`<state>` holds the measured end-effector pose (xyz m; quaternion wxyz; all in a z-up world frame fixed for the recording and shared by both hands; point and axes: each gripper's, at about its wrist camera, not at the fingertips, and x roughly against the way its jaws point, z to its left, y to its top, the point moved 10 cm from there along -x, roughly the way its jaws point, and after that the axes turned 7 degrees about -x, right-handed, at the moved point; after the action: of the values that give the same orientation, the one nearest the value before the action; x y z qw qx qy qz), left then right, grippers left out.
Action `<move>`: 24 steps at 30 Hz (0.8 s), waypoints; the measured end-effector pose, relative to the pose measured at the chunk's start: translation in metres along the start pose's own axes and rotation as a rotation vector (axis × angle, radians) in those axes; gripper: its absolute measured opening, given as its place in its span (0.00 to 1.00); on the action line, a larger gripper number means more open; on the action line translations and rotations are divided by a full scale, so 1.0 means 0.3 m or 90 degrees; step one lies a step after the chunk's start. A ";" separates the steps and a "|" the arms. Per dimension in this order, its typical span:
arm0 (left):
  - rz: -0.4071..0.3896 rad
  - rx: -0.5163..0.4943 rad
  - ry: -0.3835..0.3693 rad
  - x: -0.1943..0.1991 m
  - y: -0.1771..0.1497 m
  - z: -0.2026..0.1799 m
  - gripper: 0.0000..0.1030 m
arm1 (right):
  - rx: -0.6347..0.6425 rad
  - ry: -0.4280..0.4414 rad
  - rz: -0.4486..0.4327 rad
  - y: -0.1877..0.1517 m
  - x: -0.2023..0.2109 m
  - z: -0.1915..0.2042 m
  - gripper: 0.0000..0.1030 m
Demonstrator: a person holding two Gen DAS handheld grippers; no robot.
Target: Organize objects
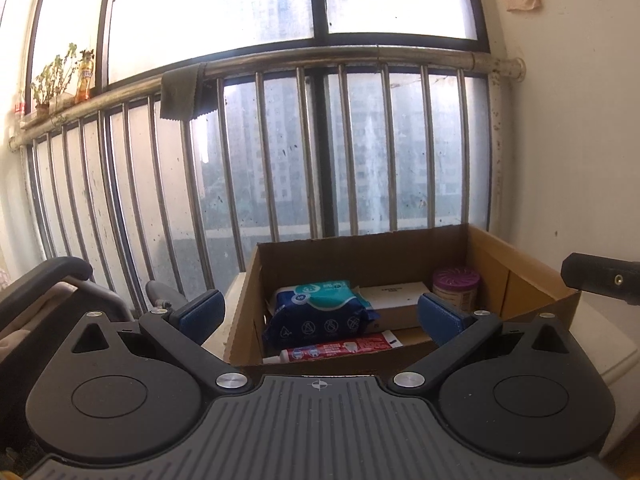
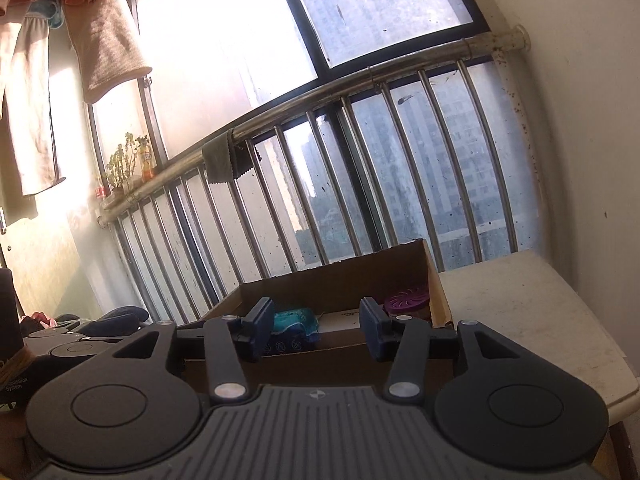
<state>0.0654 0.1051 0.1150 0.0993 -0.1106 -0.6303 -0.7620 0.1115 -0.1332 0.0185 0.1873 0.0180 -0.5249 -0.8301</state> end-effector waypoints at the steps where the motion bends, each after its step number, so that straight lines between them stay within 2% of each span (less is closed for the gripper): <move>1: 0.000 0.009 -0.005 0.001 -0.004 0.002 1.00 | 0.002 0.002 -0.002 0.001 0.006 0.010 0.49; 10: 0.000 0.009 0.002 0.012 -0.014 -0.003 1.00 | 0.001 0.002 -0.033 0.024 0.049 0.038 0.53; 24: -0.003 0.010 -0.010 0.035 -0.039 -0.032 1.00 | 0.023 -0.049 -0.005 -0.042 0.024 0.012 0.59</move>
<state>0.0514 0.0977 0.1053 0.0937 -0.1142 -0.6370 -0.7566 0.1003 -0.1277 0.0102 0.1633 -0.0082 -0.5463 -0.8215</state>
